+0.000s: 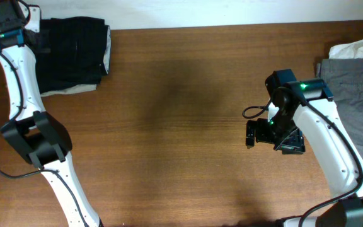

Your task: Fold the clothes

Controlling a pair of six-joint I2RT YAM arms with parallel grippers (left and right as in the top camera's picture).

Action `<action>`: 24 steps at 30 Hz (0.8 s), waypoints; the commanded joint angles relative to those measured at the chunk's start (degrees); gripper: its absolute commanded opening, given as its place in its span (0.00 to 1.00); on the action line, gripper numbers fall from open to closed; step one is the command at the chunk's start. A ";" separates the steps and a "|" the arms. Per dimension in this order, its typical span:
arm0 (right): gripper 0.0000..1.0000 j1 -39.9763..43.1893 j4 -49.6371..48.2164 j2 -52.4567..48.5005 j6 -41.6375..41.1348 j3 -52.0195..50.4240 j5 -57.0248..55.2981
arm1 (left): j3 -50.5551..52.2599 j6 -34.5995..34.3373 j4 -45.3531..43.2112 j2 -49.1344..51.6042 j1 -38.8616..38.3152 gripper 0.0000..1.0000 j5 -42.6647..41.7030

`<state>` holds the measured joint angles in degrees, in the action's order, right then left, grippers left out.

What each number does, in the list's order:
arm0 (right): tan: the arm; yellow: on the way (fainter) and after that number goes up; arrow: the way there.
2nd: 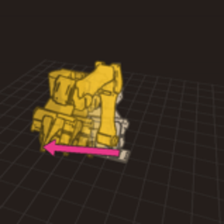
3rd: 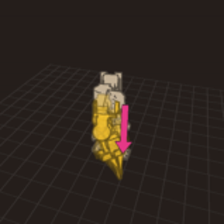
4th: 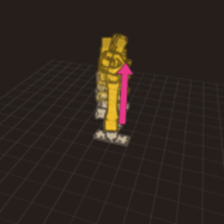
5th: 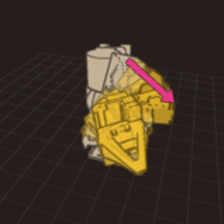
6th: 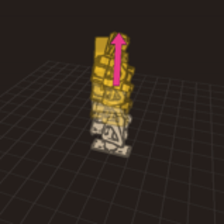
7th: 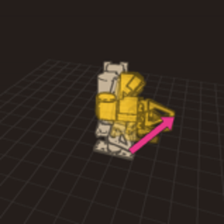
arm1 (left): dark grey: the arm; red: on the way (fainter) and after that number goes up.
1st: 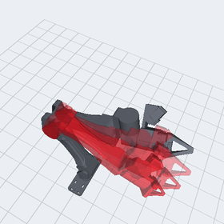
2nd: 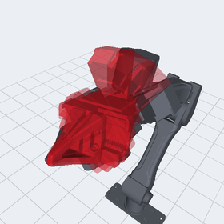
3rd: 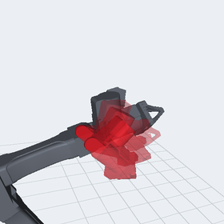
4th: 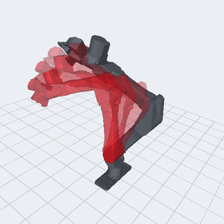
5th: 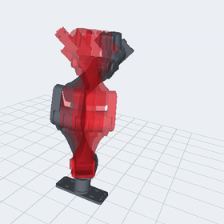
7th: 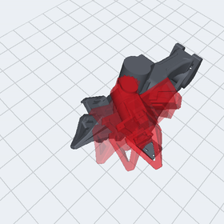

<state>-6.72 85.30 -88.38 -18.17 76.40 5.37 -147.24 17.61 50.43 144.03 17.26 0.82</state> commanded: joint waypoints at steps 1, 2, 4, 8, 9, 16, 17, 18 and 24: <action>0.99 0.04 0.17 0.87 -0.31 0.59 -1.16 | -0.96 -0.46 -2.54 1.75 -1.42 0.01 -4.09; 0.98 0.04 0.15 0.87 -0.31 0.59 -1.16 | -0.96 -0.57 -3.06 2.45 -1.64 0.01 -4.11; 0.99 0.04 0.02 0.87 -0.31 0.59 -1.14 | -0.96 -2.67 -4.04 4.28 -1.73 0.01 -4.09; 0.99 0.04 0.42 0.87 -0.31 0.59 -1.14 | -0.96 -4.09 -5.01 10.38 -1.60 0.01 -1.60; 0.99 0.04 0.52 0.87 -0.31 0.59 -1.14 | -0.96 -4.11 -4.74 11.47 -1.55 0.01 -0.02; 0.99 0.04 0.22 0.87 -0.28 0.59 -1.16 | -1.07 -6.69 -1.97 14.34 -1.07 0.01 4.94; 0.99 0.04 0.15 0.87 -0.31 0.59 -1.16 | -1.07 -6.67 -2.01 13.70 -1.16 0.01 4.57; 0.99 0.04 0.15 0.87 -0.28 0.59 -1.16 | -1.11 -6.69 -2.14 13.00 -1.33 0.01 4.52; 0.99 0.04 -0.44 0.87 -0.28 0.59 -1.16 | -1.11 -7.96 -4.07 5.57 -2.86 0.01 3.76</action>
<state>-6.72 85.25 -88.38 -18.22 76.40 5.34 -148.05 11.73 47.33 157.10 15.20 4.19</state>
